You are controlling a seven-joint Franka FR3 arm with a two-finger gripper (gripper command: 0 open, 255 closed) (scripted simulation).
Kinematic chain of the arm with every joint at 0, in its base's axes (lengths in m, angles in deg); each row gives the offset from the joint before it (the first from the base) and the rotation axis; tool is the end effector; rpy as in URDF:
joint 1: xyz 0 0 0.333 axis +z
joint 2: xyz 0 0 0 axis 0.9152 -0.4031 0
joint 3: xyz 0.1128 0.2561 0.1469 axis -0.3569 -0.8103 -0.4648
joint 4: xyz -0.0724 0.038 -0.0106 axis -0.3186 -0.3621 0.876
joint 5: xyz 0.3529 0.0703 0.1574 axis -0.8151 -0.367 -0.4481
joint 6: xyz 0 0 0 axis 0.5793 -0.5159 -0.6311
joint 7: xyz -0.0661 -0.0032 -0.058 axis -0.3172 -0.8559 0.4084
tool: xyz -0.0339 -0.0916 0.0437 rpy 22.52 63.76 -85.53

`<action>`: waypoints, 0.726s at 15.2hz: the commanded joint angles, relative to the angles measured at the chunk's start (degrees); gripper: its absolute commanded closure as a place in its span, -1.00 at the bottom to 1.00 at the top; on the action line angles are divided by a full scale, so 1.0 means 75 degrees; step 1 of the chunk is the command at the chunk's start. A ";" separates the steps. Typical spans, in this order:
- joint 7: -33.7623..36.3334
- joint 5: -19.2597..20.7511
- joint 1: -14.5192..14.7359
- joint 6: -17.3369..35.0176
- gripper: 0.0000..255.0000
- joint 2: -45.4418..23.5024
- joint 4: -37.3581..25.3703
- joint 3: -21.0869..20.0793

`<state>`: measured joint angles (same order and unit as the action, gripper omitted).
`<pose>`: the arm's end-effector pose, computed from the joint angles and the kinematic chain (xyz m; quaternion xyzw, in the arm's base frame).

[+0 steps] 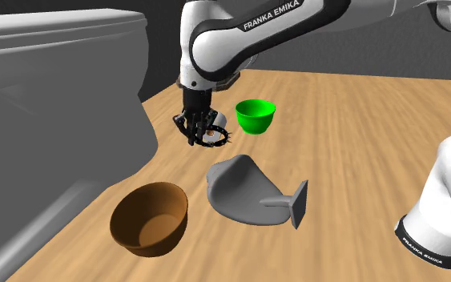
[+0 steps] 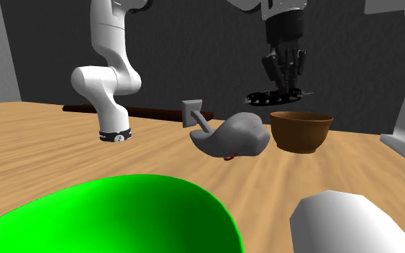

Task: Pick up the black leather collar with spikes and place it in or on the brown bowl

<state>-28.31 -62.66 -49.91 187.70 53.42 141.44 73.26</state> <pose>0.5601 0.2585 0.4642 -0.9954 0.0380 -0.0345 0.0810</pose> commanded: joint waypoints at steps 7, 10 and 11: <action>0.1530 0.0456 0.0875 -0.0074 1.00 -0.0642 -0.0840 -0.0477; 0.2080 0.0668 0.1235 -0.0187 1.00 -0.1019 -0.1356 -0.0608; 0.2260 0.0742 0.1360 -0.0236 1.00 -0.1159 -0.1552 -0.0645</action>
<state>-13.02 -57.63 -40.75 186.26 45.31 130.82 68.81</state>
